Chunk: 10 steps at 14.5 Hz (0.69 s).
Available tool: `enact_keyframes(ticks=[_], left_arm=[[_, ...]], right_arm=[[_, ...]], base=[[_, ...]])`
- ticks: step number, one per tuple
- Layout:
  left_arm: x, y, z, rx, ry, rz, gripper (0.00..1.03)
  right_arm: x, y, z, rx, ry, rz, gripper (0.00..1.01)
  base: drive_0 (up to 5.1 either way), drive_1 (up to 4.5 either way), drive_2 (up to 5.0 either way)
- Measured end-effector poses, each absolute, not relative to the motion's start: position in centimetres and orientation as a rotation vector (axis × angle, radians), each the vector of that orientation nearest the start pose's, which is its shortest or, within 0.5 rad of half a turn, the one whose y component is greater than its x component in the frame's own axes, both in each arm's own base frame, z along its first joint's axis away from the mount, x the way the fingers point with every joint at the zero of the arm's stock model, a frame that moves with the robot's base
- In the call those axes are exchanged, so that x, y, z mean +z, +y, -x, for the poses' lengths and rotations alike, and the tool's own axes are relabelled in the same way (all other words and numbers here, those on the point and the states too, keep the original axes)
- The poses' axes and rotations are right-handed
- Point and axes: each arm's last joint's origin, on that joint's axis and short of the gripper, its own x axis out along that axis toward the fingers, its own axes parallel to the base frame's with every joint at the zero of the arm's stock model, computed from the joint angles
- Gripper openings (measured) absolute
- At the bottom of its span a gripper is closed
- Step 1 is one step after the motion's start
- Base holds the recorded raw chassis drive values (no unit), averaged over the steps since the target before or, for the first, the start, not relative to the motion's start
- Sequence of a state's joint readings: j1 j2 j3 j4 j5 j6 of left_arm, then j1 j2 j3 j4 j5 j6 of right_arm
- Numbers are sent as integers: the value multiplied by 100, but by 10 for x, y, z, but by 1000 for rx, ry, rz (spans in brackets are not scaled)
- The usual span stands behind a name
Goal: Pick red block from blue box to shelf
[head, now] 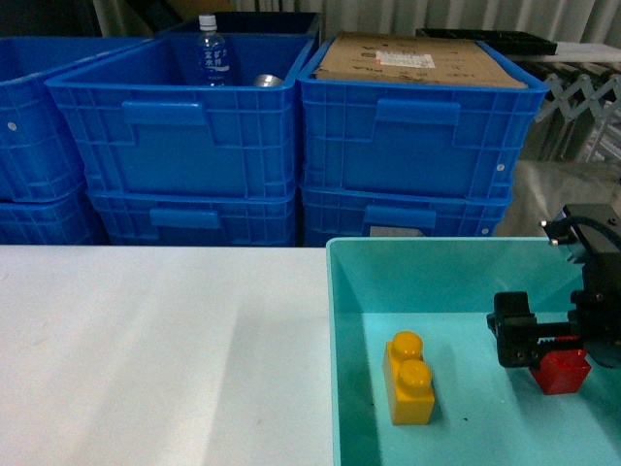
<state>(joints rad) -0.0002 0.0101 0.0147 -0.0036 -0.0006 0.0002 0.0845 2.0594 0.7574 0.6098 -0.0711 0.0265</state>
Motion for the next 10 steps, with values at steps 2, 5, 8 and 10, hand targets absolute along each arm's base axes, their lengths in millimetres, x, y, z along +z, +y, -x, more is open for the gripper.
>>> enact_keyframes(ticks=[2,5,8,10], left_arm=[[167,0,-97,0,-1,0,98],[167,0,-97,0,-1,0,98],[167,0,-97,0,-1,0,98],[167,0,-97,0,-1,0,98]], right_arm=[[52,30,-327,141,713,-19,98],[53,30,-328,147,688,-12,98],[41,30,-329,133,703,-4,98],[40,32,-329,130,702,2,98]], base=[[0,0,0],[0,0,0],[0,0,0],[0,0,0]])
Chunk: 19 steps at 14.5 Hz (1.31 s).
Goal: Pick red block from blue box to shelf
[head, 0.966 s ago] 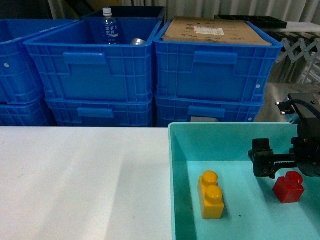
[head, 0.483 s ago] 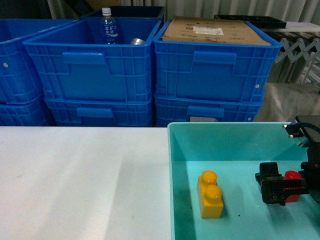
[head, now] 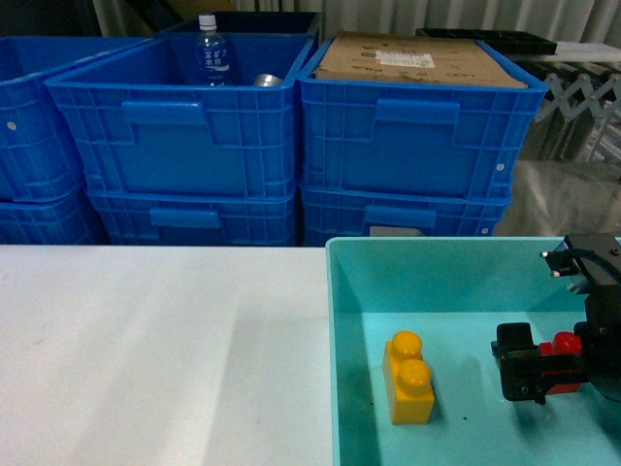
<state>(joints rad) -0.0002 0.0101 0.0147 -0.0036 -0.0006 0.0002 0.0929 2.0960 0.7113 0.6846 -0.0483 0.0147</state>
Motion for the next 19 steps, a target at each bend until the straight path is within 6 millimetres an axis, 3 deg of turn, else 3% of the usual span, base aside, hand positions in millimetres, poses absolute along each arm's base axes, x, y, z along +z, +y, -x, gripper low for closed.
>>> enact_keyframes(ticks=[2,8,13,15,17,19], left_arm=[[167,0,-97,0,-1,0,98],[167,0,-97,0,-1,0,98],[167,0,-97,0,-1,0,98],[167,0,-97,0,-1,0,98],[167,0,-97,0,-1,0,98],[167,0,-97,0,-1,0,98]], right_arm=[[40,31,-330,117,691,10,95],[37,31,-328,116,714,14,31],[45,32,-331,131,657,16,30],[80,30,-334,163,584,0,30],[141,20,-341,184,401,3,30],[197,2,-338,50,98,72,30]], base=[[0,0,0],[0,0,0],[0,0,0],[0,0,0],[0,0,0],[0,0,0]])
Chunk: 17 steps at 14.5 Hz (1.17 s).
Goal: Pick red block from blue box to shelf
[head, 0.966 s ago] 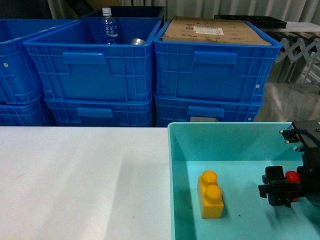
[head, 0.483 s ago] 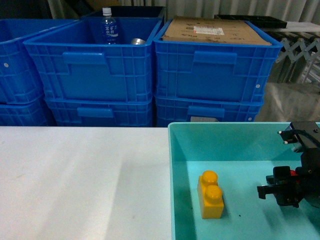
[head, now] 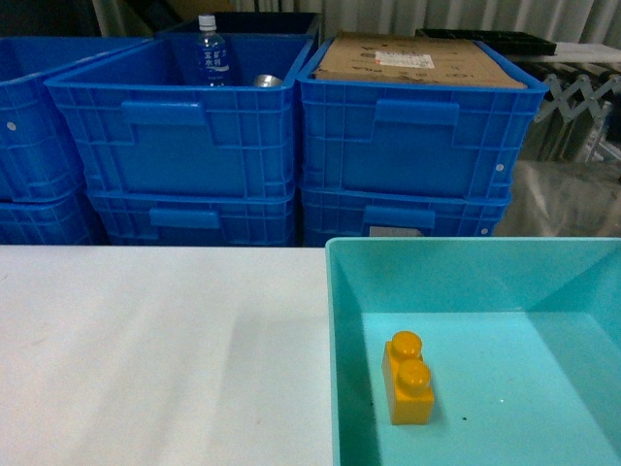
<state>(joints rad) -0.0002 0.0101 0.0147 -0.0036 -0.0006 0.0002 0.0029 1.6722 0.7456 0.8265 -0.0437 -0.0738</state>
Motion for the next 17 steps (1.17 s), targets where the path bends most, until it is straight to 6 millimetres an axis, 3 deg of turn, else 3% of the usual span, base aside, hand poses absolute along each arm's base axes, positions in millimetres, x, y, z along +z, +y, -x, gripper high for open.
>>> enact_keyframes(ticks=[1,4,7,9,13,15,17], left_arm=[[167,0,-97,0,-1,0,98],[167,0,-97,0,-1,0,98],[167,0,-97,0,-1,0,98],[167,0,-97,0,-1,0,98],[167,0,-97,0,-1,0,98],[167,0,-97,0,-1,0,98],[167,0,-97,0,-1,0,98]], right_arm=[[204,-3,-331,-14,25,92,30],[189,-5,-306,-50,21,99,30],[215,-1,-282,-48,-79,95,30],[219,-1,-262,-25,-80,87,30],[200,-2,-217,-34,-45,59,29],[184,-2,-210,-23,28,60,29],[190,-3,-213,-5,8,66,29]], base=[[0,0,0],[0,0,0],[0,0,0],[0,0,0],[0,0,0],[0,0,0],[0,0,0]])
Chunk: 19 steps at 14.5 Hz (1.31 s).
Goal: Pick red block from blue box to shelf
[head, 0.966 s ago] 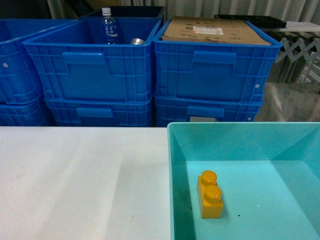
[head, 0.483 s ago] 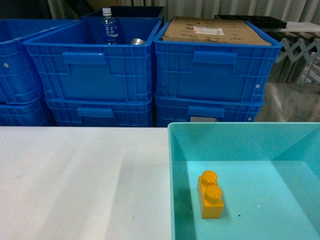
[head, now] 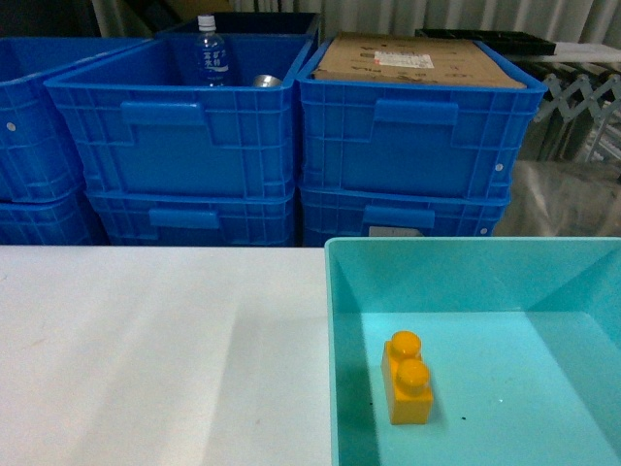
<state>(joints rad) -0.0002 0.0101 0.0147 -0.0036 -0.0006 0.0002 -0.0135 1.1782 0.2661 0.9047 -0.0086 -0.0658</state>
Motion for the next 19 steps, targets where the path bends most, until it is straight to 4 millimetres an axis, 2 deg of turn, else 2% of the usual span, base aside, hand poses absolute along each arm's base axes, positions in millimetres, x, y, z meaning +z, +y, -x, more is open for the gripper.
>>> enact_keyframes(ticks=[2,6,14,19], left_arm=[[167,0,-97,0,-1,0,98],[167,0,-97,0,-1,0,98],[167,0,-97,0,-1,0,98],[167,0,-97,0,-1,0,98]], right_arm=[[200,-8,-218,-2,-7,80,29],[213,-10,-193,0,-50,45,29],[211,-3,-188,13,-29,15,29],[196,2,-177,13,45,0,29]], base=[[0,0,0],[0,0,0],[0,0,0],[0,0,0]])
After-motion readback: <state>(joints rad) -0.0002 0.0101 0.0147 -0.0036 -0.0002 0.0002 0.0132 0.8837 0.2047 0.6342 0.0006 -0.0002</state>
